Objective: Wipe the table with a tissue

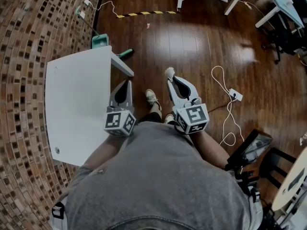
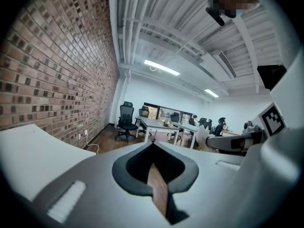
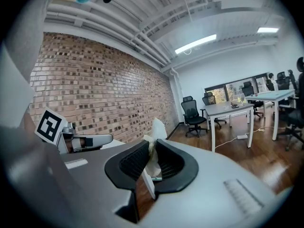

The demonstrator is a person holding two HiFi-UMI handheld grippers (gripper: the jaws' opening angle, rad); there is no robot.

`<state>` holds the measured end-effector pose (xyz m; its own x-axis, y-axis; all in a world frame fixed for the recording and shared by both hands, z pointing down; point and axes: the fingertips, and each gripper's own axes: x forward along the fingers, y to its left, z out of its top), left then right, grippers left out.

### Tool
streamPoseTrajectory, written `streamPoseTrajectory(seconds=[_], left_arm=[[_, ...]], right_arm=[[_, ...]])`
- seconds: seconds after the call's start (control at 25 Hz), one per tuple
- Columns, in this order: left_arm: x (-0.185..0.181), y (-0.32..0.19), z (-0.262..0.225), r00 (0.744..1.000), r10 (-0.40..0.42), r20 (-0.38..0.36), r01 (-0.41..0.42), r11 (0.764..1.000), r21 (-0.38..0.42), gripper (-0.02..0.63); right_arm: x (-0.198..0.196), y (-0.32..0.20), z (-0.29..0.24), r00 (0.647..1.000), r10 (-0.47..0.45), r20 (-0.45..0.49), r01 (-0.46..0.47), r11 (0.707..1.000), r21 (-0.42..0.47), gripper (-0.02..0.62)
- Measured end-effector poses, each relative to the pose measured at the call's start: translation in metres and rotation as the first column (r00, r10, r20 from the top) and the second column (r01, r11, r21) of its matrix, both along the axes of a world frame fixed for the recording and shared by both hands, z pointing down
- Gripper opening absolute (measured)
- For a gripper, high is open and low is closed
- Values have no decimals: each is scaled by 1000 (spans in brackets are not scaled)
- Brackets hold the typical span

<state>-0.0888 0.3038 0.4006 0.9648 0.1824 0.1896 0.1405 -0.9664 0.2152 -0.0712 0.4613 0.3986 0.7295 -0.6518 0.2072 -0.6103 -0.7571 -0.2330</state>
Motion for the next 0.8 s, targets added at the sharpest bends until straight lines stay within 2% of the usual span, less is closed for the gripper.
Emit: streamPoseTrajectory(seconds=[0.44, 0.56, 0.8], left_arm=[[108, -72, -5, 995, -87, -42, 85, 996, -40, 2], [122, -102, -4, 989, -142, -41, 140, 989, -45, 2], [127, -154, 4, 960, -281, -9, 281, 958, -55, 2]], right_arm=[[124, -85, -14, 993, -113, -39, 112, 993, -39, 63], [145, -117, -13, 985, -166, -34, 165, 986, -39, 63], [170, -178, -8, 952, -305, -12, 304, 951, -47, 63]])
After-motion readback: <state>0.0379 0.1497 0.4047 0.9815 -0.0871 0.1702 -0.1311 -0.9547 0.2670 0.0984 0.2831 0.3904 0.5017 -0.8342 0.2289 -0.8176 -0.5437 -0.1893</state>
